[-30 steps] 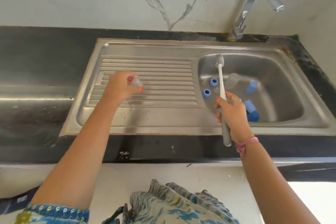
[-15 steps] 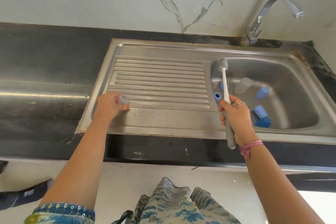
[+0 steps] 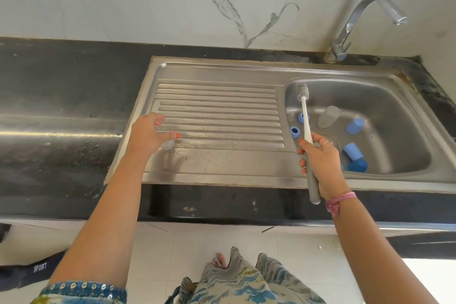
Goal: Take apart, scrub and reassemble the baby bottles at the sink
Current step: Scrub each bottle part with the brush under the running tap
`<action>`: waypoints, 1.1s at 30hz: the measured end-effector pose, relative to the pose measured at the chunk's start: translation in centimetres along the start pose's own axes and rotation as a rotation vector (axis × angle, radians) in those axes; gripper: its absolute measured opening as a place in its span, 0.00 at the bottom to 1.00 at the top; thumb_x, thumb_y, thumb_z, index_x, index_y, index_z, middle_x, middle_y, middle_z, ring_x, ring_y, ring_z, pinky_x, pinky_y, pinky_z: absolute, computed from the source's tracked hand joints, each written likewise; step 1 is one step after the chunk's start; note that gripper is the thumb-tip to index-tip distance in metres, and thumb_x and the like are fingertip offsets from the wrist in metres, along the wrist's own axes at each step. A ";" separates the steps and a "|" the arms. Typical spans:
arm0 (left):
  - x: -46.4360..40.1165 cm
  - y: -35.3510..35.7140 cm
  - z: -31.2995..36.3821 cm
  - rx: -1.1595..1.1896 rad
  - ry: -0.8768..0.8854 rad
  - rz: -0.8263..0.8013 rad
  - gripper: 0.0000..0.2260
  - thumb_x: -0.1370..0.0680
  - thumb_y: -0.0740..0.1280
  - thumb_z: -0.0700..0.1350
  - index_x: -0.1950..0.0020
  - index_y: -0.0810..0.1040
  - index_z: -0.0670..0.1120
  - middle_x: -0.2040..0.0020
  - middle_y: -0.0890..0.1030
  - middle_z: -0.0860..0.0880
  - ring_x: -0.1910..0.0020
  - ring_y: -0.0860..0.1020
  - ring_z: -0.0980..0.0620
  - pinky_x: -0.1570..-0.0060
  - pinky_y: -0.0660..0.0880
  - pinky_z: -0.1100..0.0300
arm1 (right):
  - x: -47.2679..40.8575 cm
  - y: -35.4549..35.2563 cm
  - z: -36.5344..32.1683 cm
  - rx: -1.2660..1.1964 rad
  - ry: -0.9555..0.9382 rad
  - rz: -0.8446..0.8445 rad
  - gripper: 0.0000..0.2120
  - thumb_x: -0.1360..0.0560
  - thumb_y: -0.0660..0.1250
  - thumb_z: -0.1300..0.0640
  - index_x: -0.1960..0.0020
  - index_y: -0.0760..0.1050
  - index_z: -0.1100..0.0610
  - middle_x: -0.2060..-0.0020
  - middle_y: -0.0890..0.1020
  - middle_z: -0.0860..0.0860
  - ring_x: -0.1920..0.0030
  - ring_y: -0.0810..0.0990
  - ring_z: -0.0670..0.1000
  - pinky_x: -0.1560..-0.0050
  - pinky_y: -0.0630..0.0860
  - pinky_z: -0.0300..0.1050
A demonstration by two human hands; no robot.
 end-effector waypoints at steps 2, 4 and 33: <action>0.0 -0.4 1.0 0.039 0.020 0.024 0.26 0.28 0.75 0.54 0.34 0.76 0.45 0.42 0.78 0.47 0.45 0.76 0.50 0.47 0.72 0.56 | 0.1 -0.3 0.0 -0.006 -0.002 0.006 0.11 0.21 0.64 0.57 0.40 0.72 0.49 0.65 0.79 0.51 0.78 0.73 0.42 0.77 0.73 0.37; 0.0 -0.5 2.2 0.040 0.063 0.037 0.21 0.26 0.72 0.54 0.37 0.77 0.45 0.45 0.79 0.49 0.47 0.77 0.51 0.49 0.73 0.58 | 0.1 -0.6 0.1 -0.014 -0.002 0.012 0.11 0.21 0.64 0.57 0.40 0.71 0.49 0.65 0.79 0.51 0.78 0.72 0.42 0.77 0.73 0.37; 7.2 27.0 26.0 -0.019 0.373 -0.370 0.08 0.22 0.66 0.41 0.45 0.83 0.44 0.49 0.82 0.49 0.54 0.78 0.55 0.54 0.69 0.71 | -9.3 -21.7 2.3 0.290 -0.057 -0.060 0.11 0.23 0.66 0.56 0.43 0.73 0.46 0.69 0.79 0.49 0.76 0.74 0.46 0.75 0.71 0.40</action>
Point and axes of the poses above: each hand's wrist, its own x-axis away from the middle knuckle, its own y-axis out of the palm, z = x × y, the point moved 7 cm from there along -x, towards the middle knuckle
